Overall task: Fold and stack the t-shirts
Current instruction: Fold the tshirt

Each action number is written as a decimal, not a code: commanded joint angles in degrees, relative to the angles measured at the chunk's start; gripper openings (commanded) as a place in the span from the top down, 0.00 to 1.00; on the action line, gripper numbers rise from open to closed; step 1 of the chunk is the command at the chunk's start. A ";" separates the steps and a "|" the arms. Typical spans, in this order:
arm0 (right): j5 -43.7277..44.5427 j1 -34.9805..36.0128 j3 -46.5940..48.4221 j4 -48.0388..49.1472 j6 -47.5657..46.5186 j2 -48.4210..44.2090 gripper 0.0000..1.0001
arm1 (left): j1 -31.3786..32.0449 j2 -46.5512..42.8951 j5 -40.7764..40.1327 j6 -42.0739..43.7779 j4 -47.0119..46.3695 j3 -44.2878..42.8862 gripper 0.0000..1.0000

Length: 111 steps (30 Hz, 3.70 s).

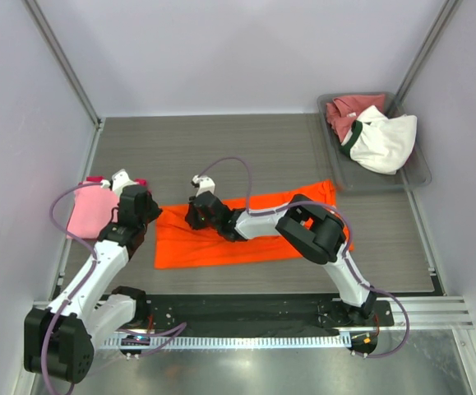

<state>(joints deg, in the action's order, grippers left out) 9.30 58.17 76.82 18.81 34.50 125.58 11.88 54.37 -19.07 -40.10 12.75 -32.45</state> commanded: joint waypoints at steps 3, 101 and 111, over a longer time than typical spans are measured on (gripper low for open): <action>-0.86 3.17 -3.60 3.86 -4.17 -3.94 0.87 | 0.07 -0.58 -1.58 -0.07 -0.19 -0.16 0.75; -21.08 3.61 -13.97 18.90 -1.27 -8.94 0.86 | -1.07 32.47 15.20 -1.04 5.79 -10.18 0.88; -16.86 0.81 -12.22 19.07 0.92 -6.23 0.66 | -1.42 32.91 16.43 -1.48 5.70 -11.76 0.88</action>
<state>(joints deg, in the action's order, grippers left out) -9.15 60.40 62.96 35.86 34.52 119.00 10.90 86.28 -2.74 -41.80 18.63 -43.51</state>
